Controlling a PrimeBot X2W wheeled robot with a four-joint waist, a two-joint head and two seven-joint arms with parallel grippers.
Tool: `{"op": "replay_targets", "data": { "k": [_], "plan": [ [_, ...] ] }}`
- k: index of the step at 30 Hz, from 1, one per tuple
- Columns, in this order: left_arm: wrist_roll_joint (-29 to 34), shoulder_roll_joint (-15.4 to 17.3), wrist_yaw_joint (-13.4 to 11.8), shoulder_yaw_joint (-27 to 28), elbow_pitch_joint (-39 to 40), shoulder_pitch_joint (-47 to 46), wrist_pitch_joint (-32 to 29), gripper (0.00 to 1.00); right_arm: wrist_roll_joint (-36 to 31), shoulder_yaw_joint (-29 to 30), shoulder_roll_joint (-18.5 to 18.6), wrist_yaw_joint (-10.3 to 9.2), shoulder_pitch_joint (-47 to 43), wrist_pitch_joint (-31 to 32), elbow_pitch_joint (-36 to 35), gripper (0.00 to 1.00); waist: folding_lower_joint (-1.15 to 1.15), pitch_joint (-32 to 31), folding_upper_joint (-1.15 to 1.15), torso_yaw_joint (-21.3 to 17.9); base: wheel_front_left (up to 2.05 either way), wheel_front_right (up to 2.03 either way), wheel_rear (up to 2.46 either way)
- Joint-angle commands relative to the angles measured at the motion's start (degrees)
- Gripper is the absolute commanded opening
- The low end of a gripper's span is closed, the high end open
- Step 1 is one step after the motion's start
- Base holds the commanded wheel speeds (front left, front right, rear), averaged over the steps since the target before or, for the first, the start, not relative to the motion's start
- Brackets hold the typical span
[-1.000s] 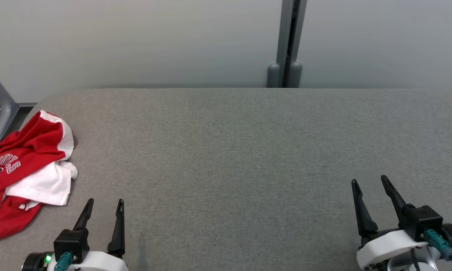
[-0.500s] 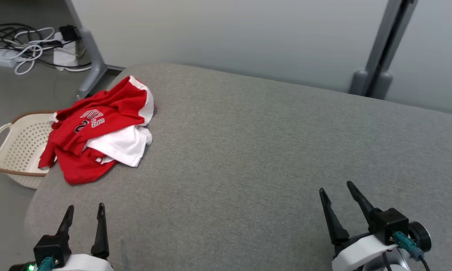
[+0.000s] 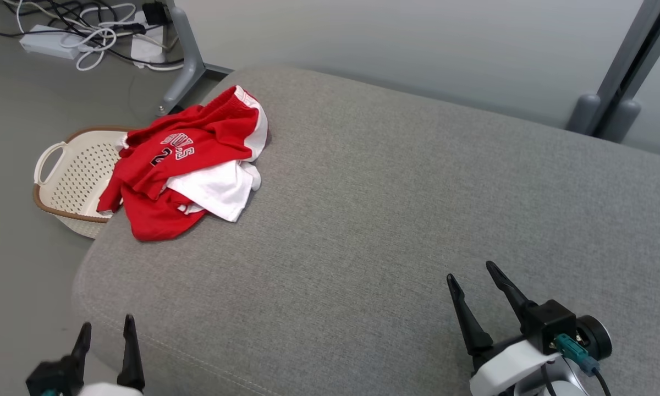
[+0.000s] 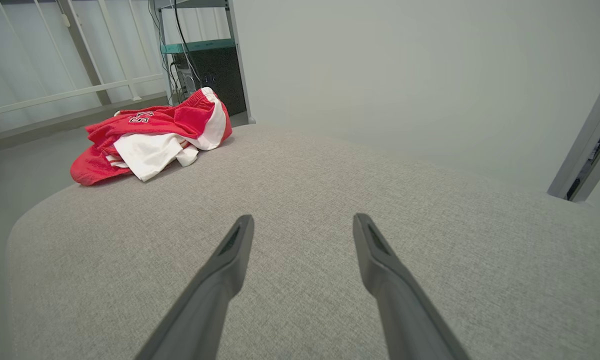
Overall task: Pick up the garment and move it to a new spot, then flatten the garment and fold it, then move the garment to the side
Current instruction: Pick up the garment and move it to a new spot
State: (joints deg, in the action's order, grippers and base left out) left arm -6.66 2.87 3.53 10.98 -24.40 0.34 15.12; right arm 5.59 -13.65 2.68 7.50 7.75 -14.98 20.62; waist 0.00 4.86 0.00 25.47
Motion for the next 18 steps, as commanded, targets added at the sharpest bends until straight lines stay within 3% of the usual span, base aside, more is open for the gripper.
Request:
{"op": "replay_targets", "data": {
  "k": [1,9,18],
  "plan": [
    [-0.5,0.1,0.7,0.3,-0.4,-3.1,0.0,1.00,-0.4,-0.4,0.4,-0.01,0.9,-0.3,-0.5,1.00,0.00,1.3,0.00,-0.8,0.00,0.00,0.00],
    [-1.0,1.9,3.2,1.3,-4.5,-13.4,0.0,1.00,-1.5,-1.4,1.8,-0.01,3.6,-0.3,-1.7,1.00,0.00,7.0,0.00,-3.7,0.00,0.00,0.00],
    [-2.9,9.9,3.9,-3.4,-12.5,-27.7,0.0,1.00,-1.9,-2.8,4.4,-0.01,5.9,-0.3,-2.5,1.00,0.00,13.5,0.00,-7.2,0.00,0.00,0.00]
  ]
}}
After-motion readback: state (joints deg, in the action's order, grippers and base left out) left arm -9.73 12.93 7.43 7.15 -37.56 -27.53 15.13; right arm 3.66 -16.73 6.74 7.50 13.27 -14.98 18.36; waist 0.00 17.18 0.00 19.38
